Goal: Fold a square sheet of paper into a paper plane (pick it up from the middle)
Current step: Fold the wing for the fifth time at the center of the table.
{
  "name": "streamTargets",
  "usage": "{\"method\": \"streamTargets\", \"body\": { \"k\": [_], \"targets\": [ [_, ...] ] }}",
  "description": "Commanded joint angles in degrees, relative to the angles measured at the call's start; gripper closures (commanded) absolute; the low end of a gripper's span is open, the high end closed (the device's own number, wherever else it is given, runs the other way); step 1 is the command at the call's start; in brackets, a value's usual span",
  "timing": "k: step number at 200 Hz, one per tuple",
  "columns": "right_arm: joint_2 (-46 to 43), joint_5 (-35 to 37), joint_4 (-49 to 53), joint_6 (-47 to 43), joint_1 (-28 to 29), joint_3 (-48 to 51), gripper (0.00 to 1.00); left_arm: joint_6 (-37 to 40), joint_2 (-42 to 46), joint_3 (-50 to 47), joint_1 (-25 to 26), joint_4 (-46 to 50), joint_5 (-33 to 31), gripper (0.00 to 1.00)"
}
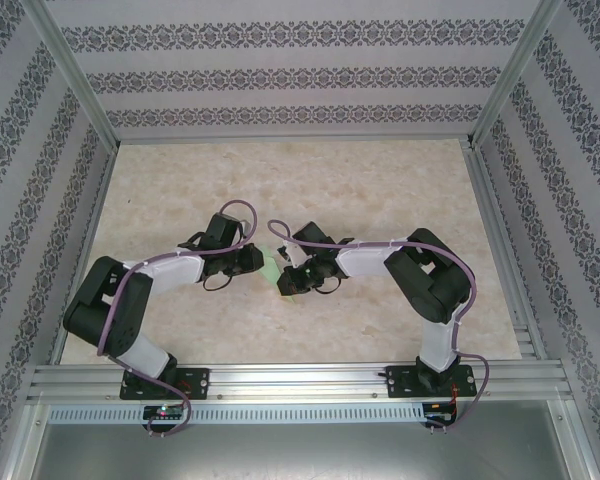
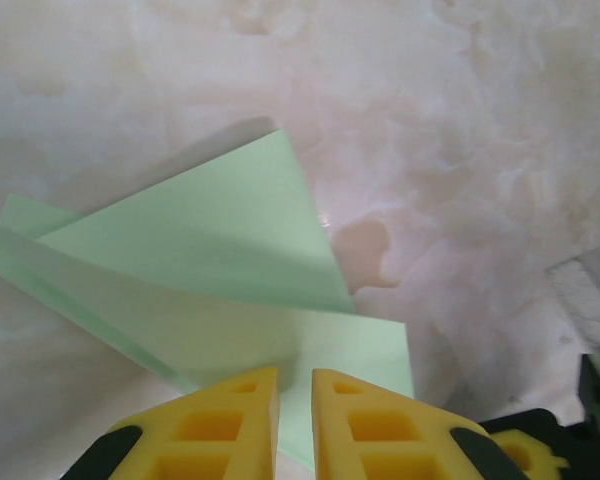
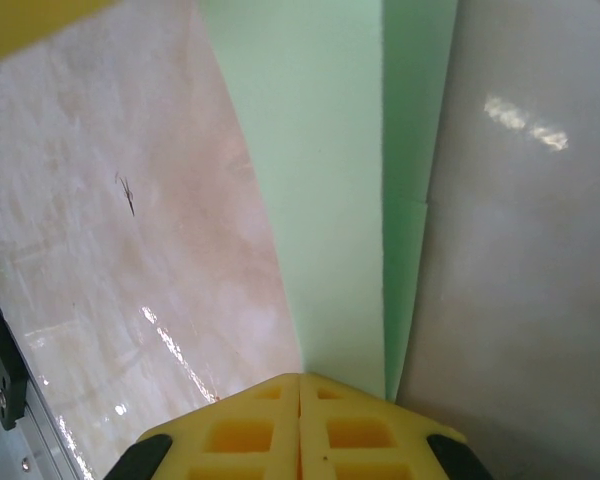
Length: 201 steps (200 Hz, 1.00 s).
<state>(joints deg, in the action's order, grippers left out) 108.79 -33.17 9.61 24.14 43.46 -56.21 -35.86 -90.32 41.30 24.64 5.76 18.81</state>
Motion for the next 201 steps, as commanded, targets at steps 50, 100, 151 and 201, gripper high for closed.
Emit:
{"method": "streamTargets", "body": {
  "k": [50, 100, 151, 201],
  "targets": [
    [2.4, 2.9, 1.8, 0.2, -0.1, 2.3, 0.92, 3.2, -4.7, 0.4, -1.2, -4.9, 1.5, 0.83],
    [2.2, 3.4, 2.5, -0.1, -0.1, 2.6, 0.92, 3.1, -5.7, -0.1, -1.9, -3.3, -1.0, 0.84],
    [2.1, 4.2, 3.1, -0.4, -0.3, 2.9, 0.92, 2.7, -3.0, -0.9, -3.1, 0.3, -6.7, 0.84],
    [2.5, 4.6, 3.3, -0.2, -0.4, 3.0, 0.92, 2.5, 0.4, -0.8, -3.8, -0.4, -4.6, 0.85]
  ]
}}
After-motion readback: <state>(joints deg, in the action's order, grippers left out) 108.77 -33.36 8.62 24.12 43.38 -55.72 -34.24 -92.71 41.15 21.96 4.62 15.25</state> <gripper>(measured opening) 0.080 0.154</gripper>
